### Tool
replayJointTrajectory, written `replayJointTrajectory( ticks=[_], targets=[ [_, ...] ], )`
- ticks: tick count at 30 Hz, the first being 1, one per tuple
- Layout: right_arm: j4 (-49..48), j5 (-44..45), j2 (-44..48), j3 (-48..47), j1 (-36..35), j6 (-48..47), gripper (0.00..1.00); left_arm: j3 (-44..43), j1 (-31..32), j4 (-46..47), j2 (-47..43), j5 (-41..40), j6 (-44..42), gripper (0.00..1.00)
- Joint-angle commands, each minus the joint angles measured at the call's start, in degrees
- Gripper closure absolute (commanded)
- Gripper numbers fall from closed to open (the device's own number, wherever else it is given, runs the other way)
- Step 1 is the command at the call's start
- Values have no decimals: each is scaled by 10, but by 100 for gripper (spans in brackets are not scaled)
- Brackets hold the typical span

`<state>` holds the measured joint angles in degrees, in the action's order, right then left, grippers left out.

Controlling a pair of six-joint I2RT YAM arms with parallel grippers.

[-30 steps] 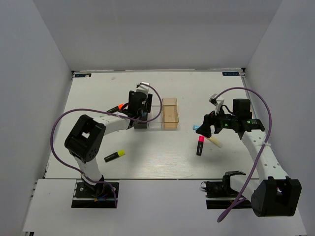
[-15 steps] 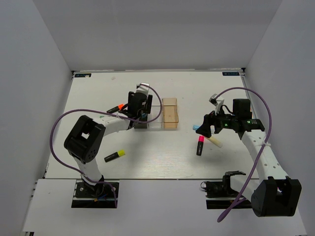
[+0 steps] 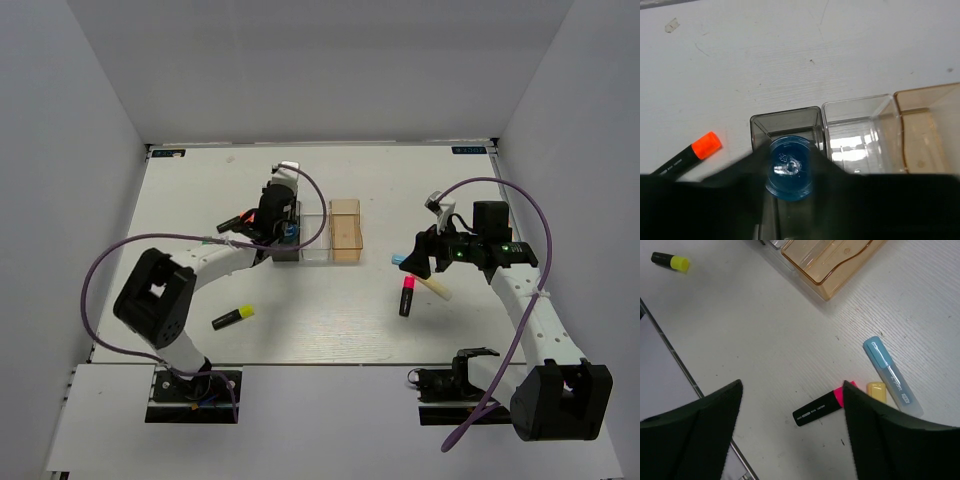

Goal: Sort the stationery into containers
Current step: Place the stationery in the storage box, then place the pen at the center of the board.

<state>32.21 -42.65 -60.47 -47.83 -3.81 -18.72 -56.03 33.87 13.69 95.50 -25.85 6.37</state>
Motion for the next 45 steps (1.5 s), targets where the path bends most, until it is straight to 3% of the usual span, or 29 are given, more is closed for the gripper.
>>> replayJointTrajectory(
  ticks=[1, 2, 3, 4, 5, 6, 7, 8, 9, 11, 13, 14, 15, 16, 17, 19, 20, 21, 24, 29, 45],
  targets=[
    [3, -12, 13, 2, 1, -9, 26, -19, 2, -26, -87, -10, 6, 71],
    [5, -5, 11, 1, 2, -10, 43, -28, -8, -76, -95, -14, 14, 89],
    [4, 0, 11, 0, 0, -11, 62, -42, -17, -165, -107, -14, 79, 100],
    [2, 11, 10, -2, 1, -11, 84, -73, -44, -212, -107, -12, 109, 100],
    [1, 26, 10, -2, 1, -10, 100, -104, -76, -335, -106, 14, 162, 100],
    [0, 40, 8, -2, -1, -6, 100, -131, -110, -373, -96, 21, 209, 100],
    [-3, 45, 5, -4, -1, -5, 72, -144, -128, -399, -81, 43, 224, 87],
    [-4, 54, 5, -6, -1, -6, 47, -165, -171, -469, -63, 61, 245, 66],
    [-5, 56, 3, -7, -1, -4, 32, -186, -184, -486, -52, 71, 264, 49],
    [-3, 58, -1, -8, -1, -2, 19, -242, -207, -516, 1, 138, 254, 34],
    [-6, 58, -3, -9, -1, -2, 19, -287, -243, -572, 75, 236, 159, 34],
    [-4, 58, -4, -9, 0, -1, 18, -335, -252, -585, 93, 255, 124, 51],
    [-2, 58, -5, -9, -1, -1, 18, -372, -259, -611, 108, 270, 70, 62],
    [-1, 57, -4, -9, 1, -3, 18, -382, -262, -607, 137, 287, 14, 71],
    [-1, 56, -5, -6, 0, -4, 18, -387, -265, -604, 139, 298, -9, 72],
    [-2, 50, -9, -5, 1, -5, 18, -364, -269, -563, 144, 359, -103, 64],
    [-1, 49, -13, -6, -2, -6, 18, -363, -268, -562, 146, 369, -135, 50],
    [0, 44, -16, -8, -1, -9, 18, -371, -259, -569, 157, 377, -178, 42],
    [10, 37, -29, -12, -2, -15, 18, -409, -248, -602, 195, 356, -212, 32],
    [15, 29, -33, -14, -1, -21, 16, -387, -246, -571, 206, 348, -249, 29],
    [21, 20, -29, -16, 0, -23, 15, -421, -244, -543, 277, 276, -302, 31]
  ],
)
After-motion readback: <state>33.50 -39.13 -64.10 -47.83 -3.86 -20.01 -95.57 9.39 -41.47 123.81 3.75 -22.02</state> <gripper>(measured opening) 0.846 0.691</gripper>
